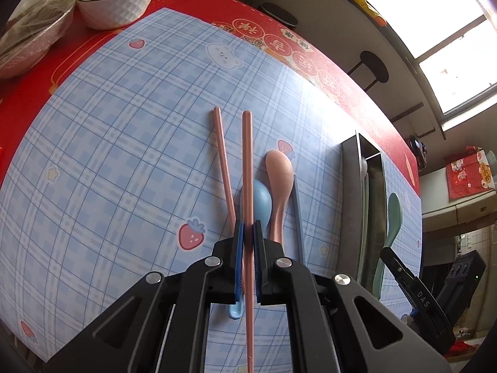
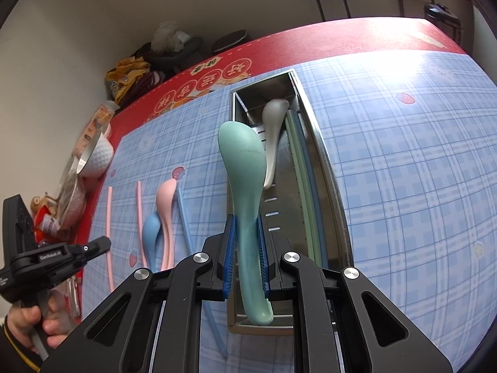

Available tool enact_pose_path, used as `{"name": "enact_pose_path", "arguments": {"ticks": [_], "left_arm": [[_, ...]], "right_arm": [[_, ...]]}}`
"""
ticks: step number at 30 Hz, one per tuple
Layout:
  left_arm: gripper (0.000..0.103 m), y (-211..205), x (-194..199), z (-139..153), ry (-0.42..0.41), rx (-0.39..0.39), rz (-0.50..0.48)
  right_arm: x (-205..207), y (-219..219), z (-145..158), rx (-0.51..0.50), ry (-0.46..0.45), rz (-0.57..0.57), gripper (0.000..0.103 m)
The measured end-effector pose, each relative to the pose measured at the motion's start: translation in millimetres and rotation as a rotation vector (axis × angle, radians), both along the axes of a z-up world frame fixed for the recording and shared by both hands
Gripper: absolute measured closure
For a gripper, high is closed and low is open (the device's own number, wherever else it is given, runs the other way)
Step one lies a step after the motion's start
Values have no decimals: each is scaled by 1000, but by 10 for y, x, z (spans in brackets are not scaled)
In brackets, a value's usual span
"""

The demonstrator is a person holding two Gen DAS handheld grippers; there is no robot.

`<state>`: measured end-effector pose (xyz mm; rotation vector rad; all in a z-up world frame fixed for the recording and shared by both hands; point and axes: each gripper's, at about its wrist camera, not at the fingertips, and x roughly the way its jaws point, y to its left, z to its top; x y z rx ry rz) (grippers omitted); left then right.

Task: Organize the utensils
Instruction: 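Lower the mint green spoon into the steel tray and open the right gripper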

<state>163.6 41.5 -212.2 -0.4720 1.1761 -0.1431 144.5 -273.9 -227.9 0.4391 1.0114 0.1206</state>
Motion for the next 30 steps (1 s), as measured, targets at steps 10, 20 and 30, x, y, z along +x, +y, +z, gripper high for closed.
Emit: {"name": "enact_pose_path", "arguments": {"ticks": [10,20,30], "left_arm": [[97,-122,112,7,-21,-23,-39],[97,8,161,14,-31,-27,-30],[97,131,146,6,-23,-30,-13]], "right_arm": [[639,36,-82,-119,56,-35,89],[1176,90,-329,-225,184,-77,89],[1321,173,-348,-149,200,-88,88]]}}
